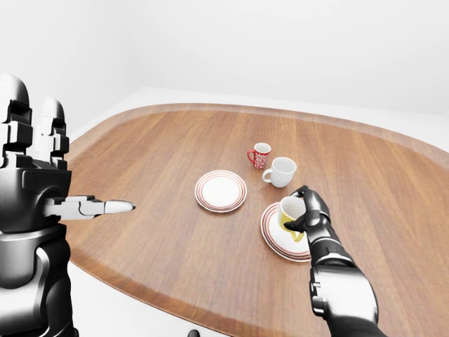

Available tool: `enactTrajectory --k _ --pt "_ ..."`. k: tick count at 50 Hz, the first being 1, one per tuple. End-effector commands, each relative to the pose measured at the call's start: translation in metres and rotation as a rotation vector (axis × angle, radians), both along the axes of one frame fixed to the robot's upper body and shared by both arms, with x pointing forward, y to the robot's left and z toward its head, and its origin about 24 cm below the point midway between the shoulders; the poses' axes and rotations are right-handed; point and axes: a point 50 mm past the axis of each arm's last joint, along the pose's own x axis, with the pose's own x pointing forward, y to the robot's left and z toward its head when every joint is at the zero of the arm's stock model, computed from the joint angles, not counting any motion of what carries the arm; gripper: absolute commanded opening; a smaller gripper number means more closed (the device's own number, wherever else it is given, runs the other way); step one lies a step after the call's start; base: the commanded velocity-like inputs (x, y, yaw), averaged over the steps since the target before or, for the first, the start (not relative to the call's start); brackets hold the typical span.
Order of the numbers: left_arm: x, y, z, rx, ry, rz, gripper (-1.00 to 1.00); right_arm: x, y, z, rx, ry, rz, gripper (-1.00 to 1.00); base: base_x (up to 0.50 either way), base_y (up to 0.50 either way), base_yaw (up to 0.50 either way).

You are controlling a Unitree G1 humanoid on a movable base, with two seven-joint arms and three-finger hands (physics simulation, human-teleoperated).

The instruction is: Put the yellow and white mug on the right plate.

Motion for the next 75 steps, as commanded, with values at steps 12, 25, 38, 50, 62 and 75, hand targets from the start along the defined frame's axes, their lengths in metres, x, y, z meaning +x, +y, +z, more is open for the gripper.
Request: enactTrajectory --k 12,25,38,50,62,75 --pt "0.0 -0.001 -0.001 0.005 0.003 -0.001 1.0 -0.004 -0.009 0.002 -0.022 -0.012 -0.035 -1.0 0.0 0.0 0.0" --pt "0.0 -0.001 -0.002 0.005 0.008 -0.002 1.0 -0.004 -0.01 0.002 -0.022 -0.014 -0.04 -1.0 0.0 0.0 0.0" --pt "-0.003 -0.002 0.001 0.007 -0.008 -0.008 1.0 -0.004 -0.01 0.001 0.008 -0.02 -0.053 1.0 0.0 0.0 0.0" --pt "-0.001 -0.002 -0.001 0.006 0.003 -0.007 1.0 -0.005 -0.009 0.0 0.01 -0.016 -0.051 1.0 0.0 0.0 0.0" --pt "0.001 -0.001 -0.005 0.004 0.023 -0.005 1.0 -0.004 -0.01 0.001 0.036 -0.013 -0.048 1.0 0.0 0.0 0.0" --pt "0.0 -0.002 -0.003 0.009 0.016 -0.005 1.0 0.004 -0.012 0.014 0.17 -0.053 -0.043 1.0 0.0 0.0 0.0"
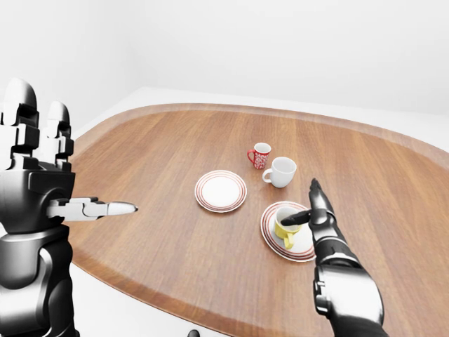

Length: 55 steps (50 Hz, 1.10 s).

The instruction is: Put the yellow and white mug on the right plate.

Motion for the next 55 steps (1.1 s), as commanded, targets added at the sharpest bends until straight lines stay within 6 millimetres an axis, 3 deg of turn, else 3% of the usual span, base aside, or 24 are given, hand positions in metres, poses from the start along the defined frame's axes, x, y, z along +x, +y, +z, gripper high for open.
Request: enactTrajectory --k 1,12,25,34,44,55 --pt "-0.001 0.0 0.001 0.003 -0.003 0.0 1.0 0.006 -0.001 0.008 0.091 -0.029 0.007 1.0 0.0 0.0 0.0" --pt "-0.002 -0.001 0.004 0.009 -0.023 -0.006 1.0 0.019 0.003 0.027 0.172 -0.071 0.094 1.0 0.0 0.0 0.0" --pt "-0.006 -0.002 0.01 0.013 -0.054 -0.013 1.0 0.041 0.02 0.097 0.17 -0.286 0.284 1.0 0.0 0.0 0.0" --pt "-0.011 -0.006 0.016 0.025 -0.088 -0.024 1.0 0.031 0.039 0.151 0.109 -0.471 0.432 1.0 0.0 0.0 0.0" --pt "-0.022 -0.01 0.031 0.047 -0.178 -0.036 1.0 0.007 0.067 0.214 -0.012 -0.718 0.594 1.0 0.0 0.0 0.0" --pt "-0.03 -0.013 0.039 0.054 -0.234 -0.049 1.0 -0.045 0.102 0.284 -0.169 -1.012 0.813 1.0 0.0 0.0 0.0"
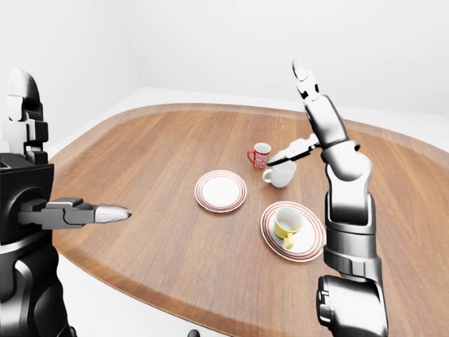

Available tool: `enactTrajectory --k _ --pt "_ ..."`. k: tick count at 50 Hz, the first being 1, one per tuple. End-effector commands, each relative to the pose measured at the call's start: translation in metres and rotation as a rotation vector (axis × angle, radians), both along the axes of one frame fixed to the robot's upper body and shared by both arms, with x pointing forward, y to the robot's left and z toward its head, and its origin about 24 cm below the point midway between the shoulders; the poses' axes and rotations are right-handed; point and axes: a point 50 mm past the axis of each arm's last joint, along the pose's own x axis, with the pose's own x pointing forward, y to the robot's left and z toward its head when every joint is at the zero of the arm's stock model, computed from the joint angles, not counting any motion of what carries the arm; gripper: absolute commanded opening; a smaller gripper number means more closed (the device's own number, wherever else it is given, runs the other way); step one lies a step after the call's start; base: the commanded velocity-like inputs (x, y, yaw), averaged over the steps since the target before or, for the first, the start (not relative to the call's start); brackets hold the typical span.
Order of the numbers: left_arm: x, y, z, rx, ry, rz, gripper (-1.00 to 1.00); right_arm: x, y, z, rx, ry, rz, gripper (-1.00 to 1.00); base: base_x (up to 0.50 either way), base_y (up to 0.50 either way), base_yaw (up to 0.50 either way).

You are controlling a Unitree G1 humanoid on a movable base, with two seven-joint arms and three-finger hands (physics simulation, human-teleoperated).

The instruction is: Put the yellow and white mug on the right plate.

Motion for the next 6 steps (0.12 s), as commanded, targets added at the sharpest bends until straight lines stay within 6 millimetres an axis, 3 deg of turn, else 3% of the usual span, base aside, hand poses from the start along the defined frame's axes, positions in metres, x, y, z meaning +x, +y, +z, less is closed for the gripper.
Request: enactTrajectory --k 1,6 --pt "-0.01 -0.004 0.012 0.012 -0.077 -0.015 1.0 -0.06 0.037 0.068 -0.15 -0.35 0.17 1.0 0.0 0.0 0.0" --pt "-0.014 -0.005 0.016 0.012 -0.106 -0.023 1.0 -0.09 0.052 0.09 -0.226 -0.494 0.236 1.0 0.0 0.0 0.0"
